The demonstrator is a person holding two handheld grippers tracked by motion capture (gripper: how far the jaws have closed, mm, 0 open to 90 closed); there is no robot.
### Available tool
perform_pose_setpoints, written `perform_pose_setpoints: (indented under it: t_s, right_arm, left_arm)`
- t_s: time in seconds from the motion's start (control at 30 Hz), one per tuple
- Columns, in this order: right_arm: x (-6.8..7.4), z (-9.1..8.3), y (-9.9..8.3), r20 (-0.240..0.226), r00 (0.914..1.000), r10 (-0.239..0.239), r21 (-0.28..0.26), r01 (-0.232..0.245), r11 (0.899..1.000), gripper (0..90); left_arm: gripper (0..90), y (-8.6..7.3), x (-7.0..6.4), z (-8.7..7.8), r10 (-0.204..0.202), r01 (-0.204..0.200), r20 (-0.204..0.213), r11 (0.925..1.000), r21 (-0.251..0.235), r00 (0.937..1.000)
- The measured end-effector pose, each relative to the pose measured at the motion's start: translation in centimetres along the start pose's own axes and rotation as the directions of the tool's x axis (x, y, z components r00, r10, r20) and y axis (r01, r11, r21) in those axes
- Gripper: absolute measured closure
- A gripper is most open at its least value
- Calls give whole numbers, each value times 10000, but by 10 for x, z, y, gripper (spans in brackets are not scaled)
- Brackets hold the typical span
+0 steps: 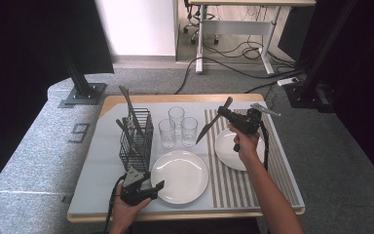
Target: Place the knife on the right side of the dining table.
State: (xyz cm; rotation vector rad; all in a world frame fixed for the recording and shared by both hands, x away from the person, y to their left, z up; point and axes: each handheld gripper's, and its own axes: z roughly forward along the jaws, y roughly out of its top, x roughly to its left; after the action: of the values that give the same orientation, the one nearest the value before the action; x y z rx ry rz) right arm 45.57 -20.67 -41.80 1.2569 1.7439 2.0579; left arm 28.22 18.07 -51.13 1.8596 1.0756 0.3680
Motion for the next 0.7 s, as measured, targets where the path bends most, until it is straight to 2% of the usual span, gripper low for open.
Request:
perform_pose_setpoints:
  t_s: [0.7]
  right_arm:
    - [-16,-6,0,411,9989,238,-114,-234,9997,838]
  left_arm:
    - [314,0,0,1,24,-24,-24,10000,63,10000]
